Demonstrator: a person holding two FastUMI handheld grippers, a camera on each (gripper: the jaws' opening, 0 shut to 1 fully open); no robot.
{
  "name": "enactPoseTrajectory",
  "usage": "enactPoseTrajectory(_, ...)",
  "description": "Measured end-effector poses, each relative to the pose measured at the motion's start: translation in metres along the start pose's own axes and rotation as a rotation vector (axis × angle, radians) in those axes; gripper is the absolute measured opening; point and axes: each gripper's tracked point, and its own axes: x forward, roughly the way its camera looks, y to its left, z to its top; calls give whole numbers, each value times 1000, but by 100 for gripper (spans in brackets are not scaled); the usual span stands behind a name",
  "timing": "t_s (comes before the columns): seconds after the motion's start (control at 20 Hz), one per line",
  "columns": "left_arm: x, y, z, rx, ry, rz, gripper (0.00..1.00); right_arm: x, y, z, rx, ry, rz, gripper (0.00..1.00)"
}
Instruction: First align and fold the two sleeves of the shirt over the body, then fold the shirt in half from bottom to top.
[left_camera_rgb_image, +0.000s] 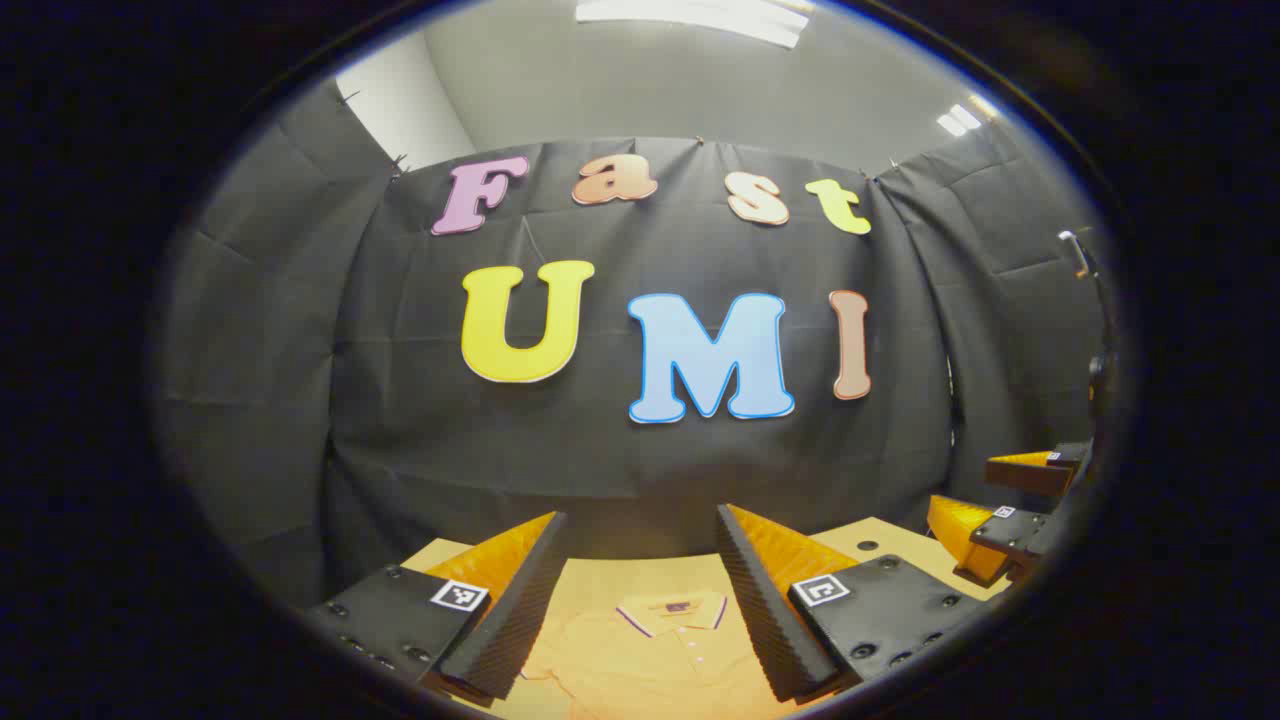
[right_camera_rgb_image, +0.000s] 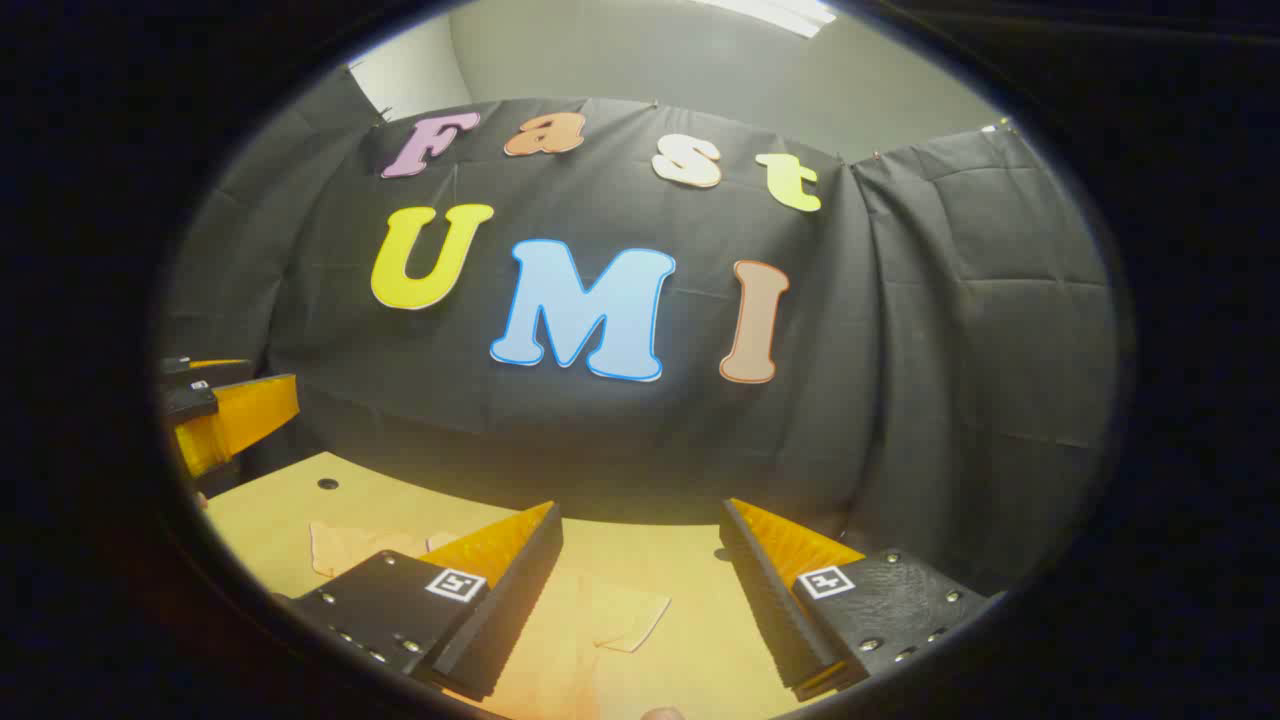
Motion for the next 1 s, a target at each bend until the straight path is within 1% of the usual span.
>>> enactPoseTrajectory(0.15,-1,7,-4,-3,13,42,95,1,2,0,-6,-3,17,97)
enactPoseTrajectory(0.45,-2,14,-2,17,14,75,94,8,5,1,9,-9,35,98)
enactPoseTrajectory(0.65,-1,15,-7,21,22,85,94,12,7,-2,12,-5,47,98)
enactPoseTrajectory(0.85,-7,17,-9,15,29,109,94,11,9,-6,-7,-4,77,98)
enactPoseTrajectory(1.0,-10,19,-16,2,47,143,94,17,5,-9,0,2,99,97)
